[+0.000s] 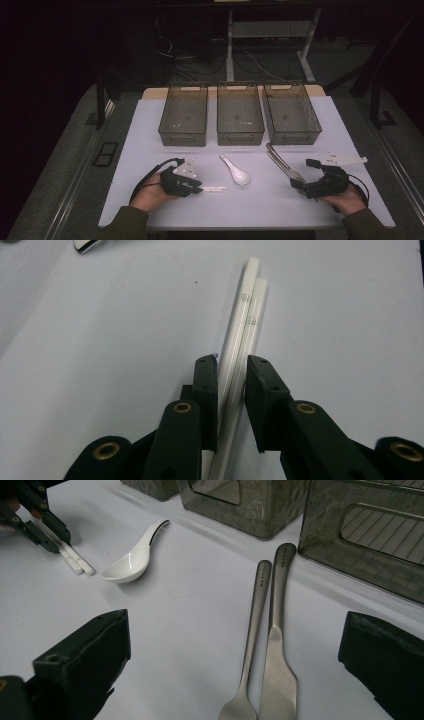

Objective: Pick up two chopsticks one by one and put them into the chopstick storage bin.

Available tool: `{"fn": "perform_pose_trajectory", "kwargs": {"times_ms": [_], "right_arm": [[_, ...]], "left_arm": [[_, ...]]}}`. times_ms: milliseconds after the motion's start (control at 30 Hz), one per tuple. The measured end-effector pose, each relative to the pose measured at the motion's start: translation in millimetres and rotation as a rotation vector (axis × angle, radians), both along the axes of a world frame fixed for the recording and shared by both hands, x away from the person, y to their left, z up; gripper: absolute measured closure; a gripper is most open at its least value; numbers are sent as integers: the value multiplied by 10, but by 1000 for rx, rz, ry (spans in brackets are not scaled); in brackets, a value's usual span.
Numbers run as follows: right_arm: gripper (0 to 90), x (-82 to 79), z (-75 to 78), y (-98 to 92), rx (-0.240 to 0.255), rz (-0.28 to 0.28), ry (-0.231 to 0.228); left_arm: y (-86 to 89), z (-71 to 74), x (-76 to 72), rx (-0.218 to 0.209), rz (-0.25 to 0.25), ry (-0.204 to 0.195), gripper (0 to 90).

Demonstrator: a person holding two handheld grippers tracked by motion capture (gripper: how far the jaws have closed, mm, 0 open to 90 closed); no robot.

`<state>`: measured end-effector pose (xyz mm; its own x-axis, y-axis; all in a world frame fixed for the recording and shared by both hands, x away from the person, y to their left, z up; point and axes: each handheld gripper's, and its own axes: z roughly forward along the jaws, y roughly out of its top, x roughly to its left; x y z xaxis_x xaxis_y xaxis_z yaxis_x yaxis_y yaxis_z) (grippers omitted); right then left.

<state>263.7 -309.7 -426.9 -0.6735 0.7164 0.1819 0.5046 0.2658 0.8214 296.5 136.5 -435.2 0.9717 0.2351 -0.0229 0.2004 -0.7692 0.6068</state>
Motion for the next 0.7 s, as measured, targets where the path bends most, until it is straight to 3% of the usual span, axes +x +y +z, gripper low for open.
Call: {"fn": "perform_pose_trajectory", "kwargs": {"times_ms": [167,367,400,433,467,500,600,700], "right_arm": [[4,-2,2,-3,1,0,0],[4,-1,5,-7,1,1,-7],[4,-2,6,-6,3,0,-6],[4,-2,6,-6,2,0,-7],[4,-2,6,-6,1,1,-7],[4,-2,5,-6,0,1,-6],[4,1,3,-4,0,1,-5],[4,-3,5,-5,-1,3,-6]], "left_arm": [[-30,6,27,9,57,-40,752],[-42,7,48,19,106,-55,752],[-44,8,41,12,114,-50,758],[-11,56,29,-64,122,-15,825],[-2,78,18,-68,127,-24,894],[-4,68,18,-45,129,-39,893],[18,56,33,-41,136,-40,892],[-11,22,22,-1,125,-53,882]]}}
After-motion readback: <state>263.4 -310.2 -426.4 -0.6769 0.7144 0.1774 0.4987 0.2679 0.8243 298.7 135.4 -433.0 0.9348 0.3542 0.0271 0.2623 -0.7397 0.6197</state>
